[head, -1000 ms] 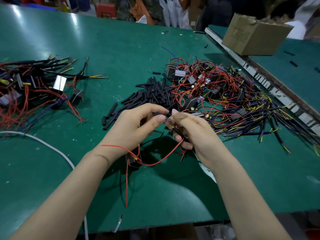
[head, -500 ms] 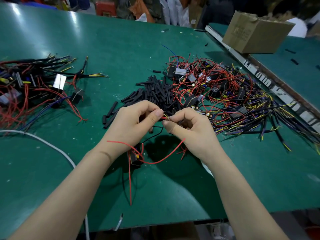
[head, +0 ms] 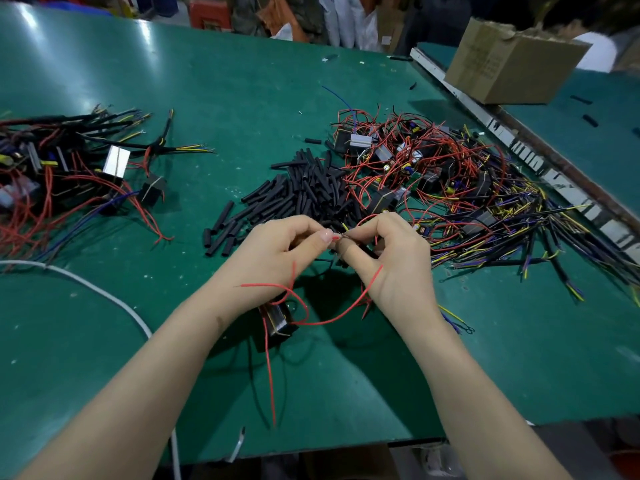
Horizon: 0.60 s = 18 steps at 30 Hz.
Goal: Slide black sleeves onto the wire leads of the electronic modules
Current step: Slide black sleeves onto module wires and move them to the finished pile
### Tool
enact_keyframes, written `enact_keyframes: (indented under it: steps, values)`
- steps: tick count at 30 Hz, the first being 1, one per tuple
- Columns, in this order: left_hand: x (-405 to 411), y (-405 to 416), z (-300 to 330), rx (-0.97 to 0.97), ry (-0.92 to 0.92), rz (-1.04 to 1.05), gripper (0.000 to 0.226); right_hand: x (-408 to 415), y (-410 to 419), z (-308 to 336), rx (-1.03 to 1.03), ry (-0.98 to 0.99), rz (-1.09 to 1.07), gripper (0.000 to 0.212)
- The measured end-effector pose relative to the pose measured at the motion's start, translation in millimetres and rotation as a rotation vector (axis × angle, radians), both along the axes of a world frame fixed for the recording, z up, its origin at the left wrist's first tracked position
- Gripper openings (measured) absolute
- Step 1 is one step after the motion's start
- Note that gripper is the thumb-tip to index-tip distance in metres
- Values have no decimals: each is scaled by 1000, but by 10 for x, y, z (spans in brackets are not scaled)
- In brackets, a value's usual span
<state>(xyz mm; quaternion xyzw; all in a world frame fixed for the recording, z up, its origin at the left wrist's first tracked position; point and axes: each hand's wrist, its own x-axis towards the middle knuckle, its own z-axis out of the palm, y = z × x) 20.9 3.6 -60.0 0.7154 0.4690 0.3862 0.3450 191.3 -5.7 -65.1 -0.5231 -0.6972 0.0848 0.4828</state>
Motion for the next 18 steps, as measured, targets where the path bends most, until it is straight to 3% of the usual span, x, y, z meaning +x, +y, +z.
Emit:
enact_keyframes:
  steps: [3, 11, 18]
  values:
    - [-4, -5, 39, -34, -27, -5, 24, -2, 2, 9, 12, -21, 45, 11]
    - [-35, -8, 148, -264, -307, -6, 32, 17, -41, 113, 5, -45, 289, 11]
    - [-21, -37, 177, -270, -258, -6, 33, 16, -63, 150, -3, -10, 271, 13]
